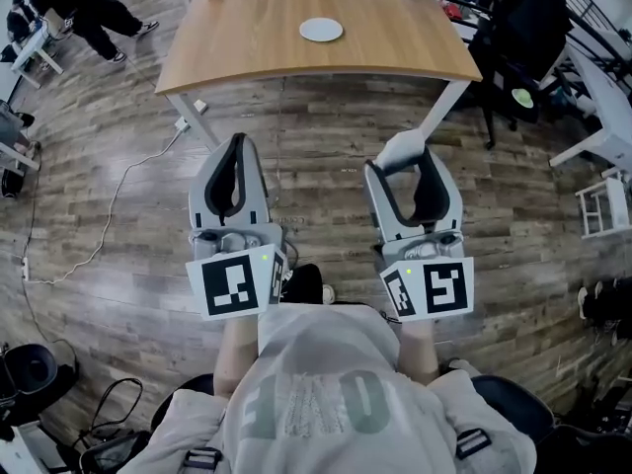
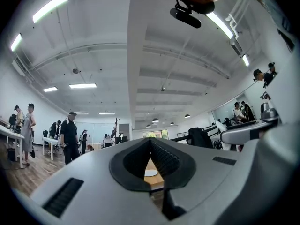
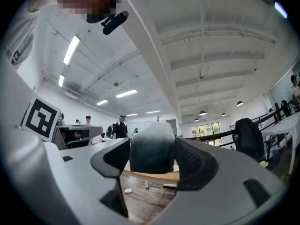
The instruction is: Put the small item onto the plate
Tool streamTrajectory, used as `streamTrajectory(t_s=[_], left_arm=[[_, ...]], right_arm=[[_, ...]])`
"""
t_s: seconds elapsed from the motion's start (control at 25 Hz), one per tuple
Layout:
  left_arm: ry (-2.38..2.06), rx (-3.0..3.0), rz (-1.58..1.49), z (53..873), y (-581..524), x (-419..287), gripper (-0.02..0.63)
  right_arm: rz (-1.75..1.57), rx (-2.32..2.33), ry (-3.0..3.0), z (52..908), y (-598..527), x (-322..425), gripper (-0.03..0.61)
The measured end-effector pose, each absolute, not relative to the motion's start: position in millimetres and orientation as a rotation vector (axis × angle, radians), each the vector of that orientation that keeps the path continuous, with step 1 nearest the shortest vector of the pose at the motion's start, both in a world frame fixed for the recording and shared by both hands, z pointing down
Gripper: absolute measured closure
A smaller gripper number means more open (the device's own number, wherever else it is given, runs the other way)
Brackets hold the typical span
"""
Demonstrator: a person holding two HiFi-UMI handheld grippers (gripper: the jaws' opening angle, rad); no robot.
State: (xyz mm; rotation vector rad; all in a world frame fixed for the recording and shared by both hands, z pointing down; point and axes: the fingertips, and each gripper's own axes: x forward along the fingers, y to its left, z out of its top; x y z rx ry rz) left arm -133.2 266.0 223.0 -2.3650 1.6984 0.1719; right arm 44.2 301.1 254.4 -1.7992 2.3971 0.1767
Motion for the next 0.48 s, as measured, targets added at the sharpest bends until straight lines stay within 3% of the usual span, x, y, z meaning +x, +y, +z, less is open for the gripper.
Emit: streamTrajectory(t_s=[0.48], left_arm=[[1.705, -2.361, 0.135, 241.4, 240.7, -124.4, 0.604]], right_arm=[[0.115, -1.813, 2.384, 280.3, 277.9, 61.8, 0.272]])
